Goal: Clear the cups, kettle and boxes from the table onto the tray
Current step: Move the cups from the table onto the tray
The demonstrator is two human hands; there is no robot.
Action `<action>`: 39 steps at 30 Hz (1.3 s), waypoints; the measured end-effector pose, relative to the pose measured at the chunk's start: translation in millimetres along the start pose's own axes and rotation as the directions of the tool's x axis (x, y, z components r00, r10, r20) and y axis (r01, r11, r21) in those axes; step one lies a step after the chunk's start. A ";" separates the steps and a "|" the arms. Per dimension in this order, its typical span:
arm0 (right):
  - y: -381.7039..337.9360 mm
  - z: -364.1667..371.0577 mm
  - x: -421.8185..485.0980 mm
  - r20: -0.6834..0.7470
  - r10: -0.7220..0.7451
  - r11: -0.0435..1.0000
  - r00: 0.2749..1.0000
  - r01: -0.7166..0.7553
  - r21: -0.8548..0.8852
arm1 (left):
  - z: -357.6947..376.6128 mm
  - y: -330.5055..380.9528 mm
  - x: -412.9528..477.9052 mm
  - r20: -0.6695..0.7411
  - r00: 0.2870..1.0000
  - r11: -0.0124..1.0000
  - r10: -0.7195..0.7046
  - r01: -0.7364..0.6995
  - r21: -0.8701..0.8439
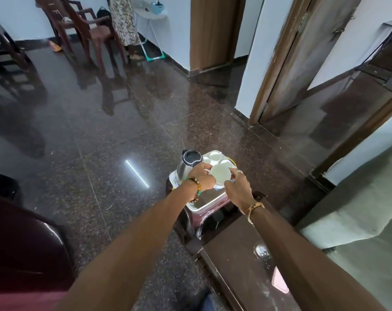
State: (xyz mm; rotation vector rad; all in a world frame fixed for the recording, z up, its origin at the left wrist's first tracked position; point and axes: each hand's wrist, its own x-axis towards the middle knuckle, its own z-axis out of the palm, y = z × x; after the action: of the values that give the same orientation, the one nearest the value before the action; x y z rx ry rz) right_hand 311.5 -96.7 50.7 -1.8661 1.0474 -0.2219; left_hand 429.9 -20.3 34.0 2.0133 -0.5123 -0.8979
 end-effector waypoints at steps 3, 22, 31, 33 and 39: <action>6.9 7.3 27.9 0.018 0.012 0.999 1.000 -0.013 0.037 | 3.5 0.5 24.8 -0.017 0.999 0.999 -0.036 0.036 -0.002; 76.1 27.6 200.8 0.087 0.238 0.961 0.967 -0.247 0.122 | 80.2 -9.8 187.9 0.137 0.907 0.667 -0.399 0.389 -0.635; 124.3 68.2 265.5 0.282 0.334 0.920 0.899 -0.376 0.110 | 96.1 -25.6 242.0 0.060 0.848 0.706 -0.527 0.476 -0.524; 133.4 75.9 277.0 0.313 0.331 0.922 0.890 -0.376 0.096 | 97.9 -26.7 253.1 0.061 0.826 0.675 -0.560 0.498 -0.545; 148.4 91.1 300.0 0.336 0.290 0.948 0.896 -0.318 0.031 | 100.5 -34.4 280.4 0.049 0.782 0.612 -0.621 0.523 -0.593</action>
State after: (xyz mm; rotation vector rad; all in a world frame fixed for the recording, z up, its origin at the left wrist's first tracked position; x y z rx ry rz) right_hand 461.9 -286.6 -197.5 -1.5671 1.0590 0.2207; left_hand 539.7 -233.4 -146.1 1.6402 0.5206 -1.0858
